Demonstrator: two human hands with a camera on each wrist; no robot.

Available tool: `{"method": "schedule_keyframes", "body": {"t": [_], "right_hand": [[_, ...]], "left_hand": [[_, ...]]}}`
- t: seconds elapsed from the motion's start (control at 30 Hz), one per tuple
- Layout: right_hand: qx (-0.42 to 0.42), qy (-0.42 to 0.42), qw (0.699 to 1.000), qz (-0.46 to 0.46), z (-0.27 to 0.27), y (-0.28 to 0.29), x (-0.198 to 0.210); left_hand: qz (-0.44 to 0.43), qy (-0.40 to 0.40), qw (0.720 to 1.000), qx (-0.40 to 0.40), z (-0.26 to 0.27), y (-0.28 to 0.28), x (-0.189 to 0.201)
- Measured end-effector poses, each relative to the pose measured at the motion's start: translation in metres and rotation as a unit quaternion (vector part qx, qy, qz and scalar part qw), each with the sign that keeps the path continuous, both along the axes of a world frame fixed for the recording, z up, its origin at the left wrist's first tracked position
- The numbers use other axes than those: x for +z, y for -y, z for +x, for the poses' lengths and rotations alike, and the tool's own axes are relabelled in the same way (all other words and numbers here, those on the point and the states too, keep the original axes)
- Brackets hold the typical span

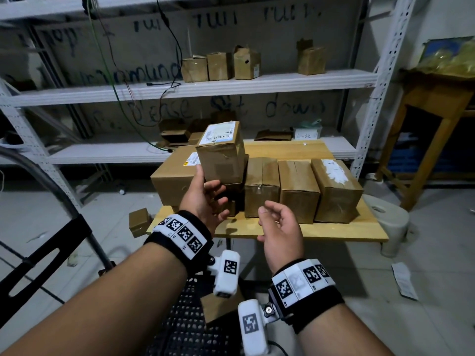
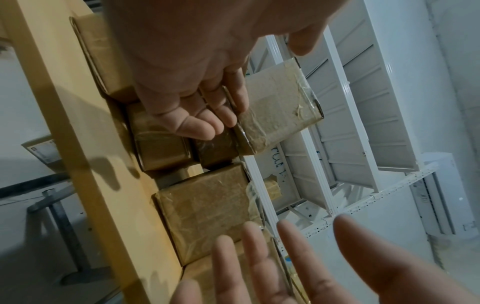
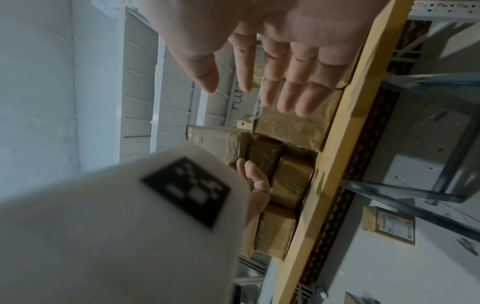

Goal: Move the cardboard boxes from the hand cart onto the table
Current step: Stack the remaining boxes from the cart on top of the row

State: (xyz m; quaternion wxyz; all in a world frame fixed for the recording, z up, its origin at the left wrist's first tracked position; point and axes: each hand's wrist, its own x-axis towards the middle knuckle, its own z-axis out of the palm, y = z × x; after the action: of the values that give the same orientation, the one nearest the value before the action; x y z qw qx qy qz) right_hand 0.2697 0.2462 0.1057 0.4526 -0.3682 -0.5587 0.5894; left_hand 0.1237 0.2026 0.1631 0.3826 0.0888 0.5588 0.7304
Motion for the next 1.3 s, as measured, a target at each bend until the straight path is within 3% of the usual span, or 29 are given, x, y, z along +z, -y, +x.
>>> {"method": "schedule_keyframes", "body": {"t": [0.83,0.9,1.0,1.1,1.23,1.3], "right_hand": [[0.022,0.029,0.999,0.002,-0.01,0.003,-0.004],[0.021,0.026,0.999,0.003,-0.012,0.003,-0.003],[0.024,0.023,0.999,0.007,-0.013,-0.001,0.0],[0.021,0.0,1.0,0.008,-0.015,-0.004,0.006],[0.014,-0.027,0.999,0.013,-0.018,-0.012,0.019],[0.015,-0.038,0.999,0.015,-0.018,-0.016,0.03]], "left_hand": [[-0.059,0.009,0.998,0.029,-0.012,0.072,-0.076],[-0.055,-0.029,0.997,0.039,-0.009,0.071,-0.073],[-0.046,-0.147,0.985,0.074,-0.002,0.073,-0.054],[-0.005,-0.298,0.949,0.102,-0.001,0.073,-0.016],[0.035,-0.472,0.871,0.128,-0.024,0.048,0.049],[0.014,-0.469,0.876,0.112,-0.039,0.027,0.071]]}}
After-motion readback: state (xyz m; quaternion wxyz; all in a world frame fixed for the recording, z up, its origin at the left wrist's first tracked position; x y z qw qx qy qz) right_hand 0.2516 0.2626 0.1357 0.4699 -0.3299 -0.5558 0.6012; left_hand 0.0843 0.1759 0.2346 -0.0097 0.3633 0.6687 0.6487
